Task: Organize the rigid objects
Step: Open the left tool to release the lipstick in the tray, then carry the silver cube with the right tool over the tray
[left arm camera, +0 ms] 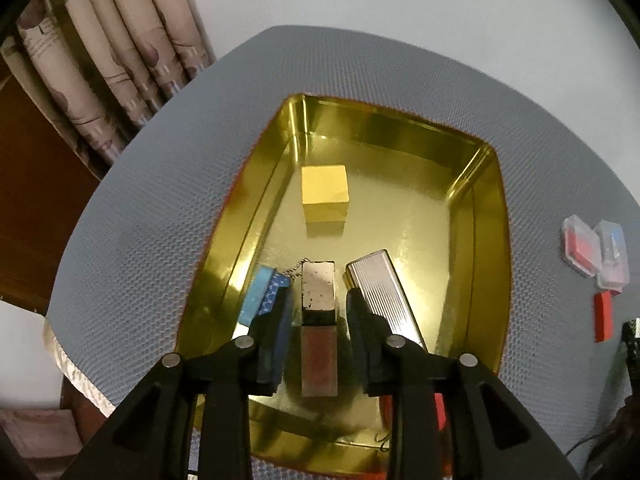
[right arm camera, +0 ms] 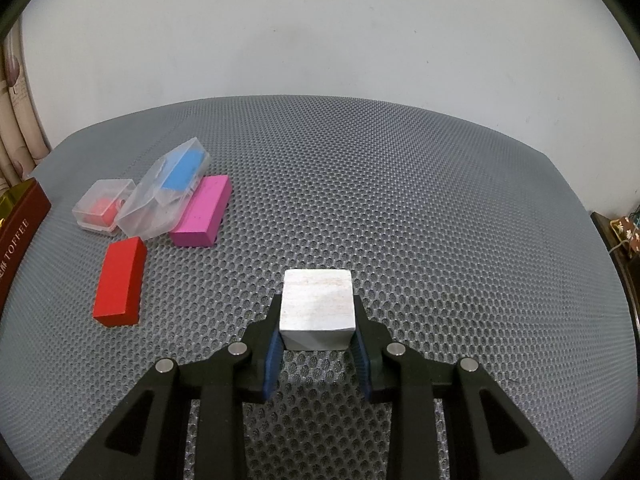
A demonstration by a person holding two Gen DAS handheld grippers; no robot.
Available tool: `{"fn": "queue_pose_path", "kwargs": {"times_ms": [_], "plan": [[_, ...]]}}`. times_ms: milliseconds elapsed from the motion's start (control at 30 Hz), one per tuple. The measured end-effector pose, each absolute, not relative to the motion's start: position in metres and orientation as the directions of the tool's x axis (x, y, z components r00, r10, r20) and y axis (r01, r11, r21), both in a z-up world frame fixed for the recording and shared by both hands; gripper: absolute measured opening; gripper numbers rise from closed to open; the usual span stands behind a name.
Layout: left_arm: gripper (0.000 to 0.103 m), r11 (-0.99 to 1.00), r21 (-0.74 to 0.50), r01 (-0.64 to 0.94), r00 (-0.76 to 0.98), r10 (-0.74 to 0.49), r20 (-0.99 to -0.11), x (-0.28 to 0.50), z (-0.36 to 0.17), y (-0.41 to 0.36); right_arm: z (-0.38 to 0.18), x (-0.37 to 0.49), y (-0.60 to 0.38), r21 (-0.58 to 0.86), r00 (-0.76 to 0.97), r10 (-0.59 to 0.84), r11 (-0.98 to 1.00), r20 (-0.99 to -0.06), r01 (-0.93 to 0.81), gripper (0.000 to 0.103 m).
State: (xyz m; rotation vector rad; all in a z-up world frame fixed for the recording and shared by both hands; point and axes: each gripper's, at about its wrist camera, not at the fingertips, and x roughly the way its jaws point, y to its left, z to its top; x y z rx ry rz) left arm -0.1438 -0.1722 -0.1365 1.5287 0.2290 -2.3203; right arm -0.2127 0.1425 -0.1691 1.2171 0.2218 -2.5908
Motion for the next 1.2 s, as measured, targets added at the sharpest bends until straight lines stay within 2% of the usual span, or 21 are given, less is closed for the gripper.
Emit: {"fn": "queue_pose_path", "kwargs": {"times_ms": [200, 467, 500, 633, 767, 933, 1200], "plan": [[0.031, -0.9, 0.057, 0.433, -0.403, -0.25, -0.88, -0.124, -0.119, -0.18, -0.169, -0.211, 0.145, -0.032, -0.613, -0.171, -0.952, -0.772, 0.305, 0.031], [0.04, -0.852, 0.085, 0.517, -0.44, -0.349, -0.827, -0.08, -0.106, -0.196, -0.17, -0.202, 0.151, -0.03, -0.613, -0.172, -0.952, -0.771, 0.305, 0.03], [0.043, -0.848, 0.086, 0.523, -0.439, -0.354, -0.826, -0.075, -0.106, -0.198, -0.17, -0.203, 0.154, -0.021, -0.611, -0.179, -0.952, -0.771, 0.305, 0.03], [0.05, -0.833, 0.032, 0.552, -0.443, -0.326, -0.835, -0.064, -0.106, -0.209, -0.169, -0.201, 0.16, -0.015, -0.61, -0.183, -0.952, -0.771, 0.305, 0.03], [0.051, -0.82, 0.052, 0.57, -0.439, -0.358, -0.824, -0.06, -0.109, -0.218, -0.166, -0.197, 0.158, -0.048, -0.617, -0.158, -0.951, -0.771, 0.304, 0.03], [0.061, -0.812, 0.043, 0.582, -0.454, -0.369, -0.811, -0.055, -0.105, -0.231, -0.155, -0.187, 0.157, -0.085, -0.62, -0.127, -0.95, -0.774, 0.301, 0.03], [0.063, -0.777, 0.016, 0.63, -0.436, -0.371, -0.82, -0.046, -0.103, -0.247, -0.125, -0.184, 0.156, -0.093, -0.65, -0.17, -0.932, -0.741, 0.35, 0.03]]}}
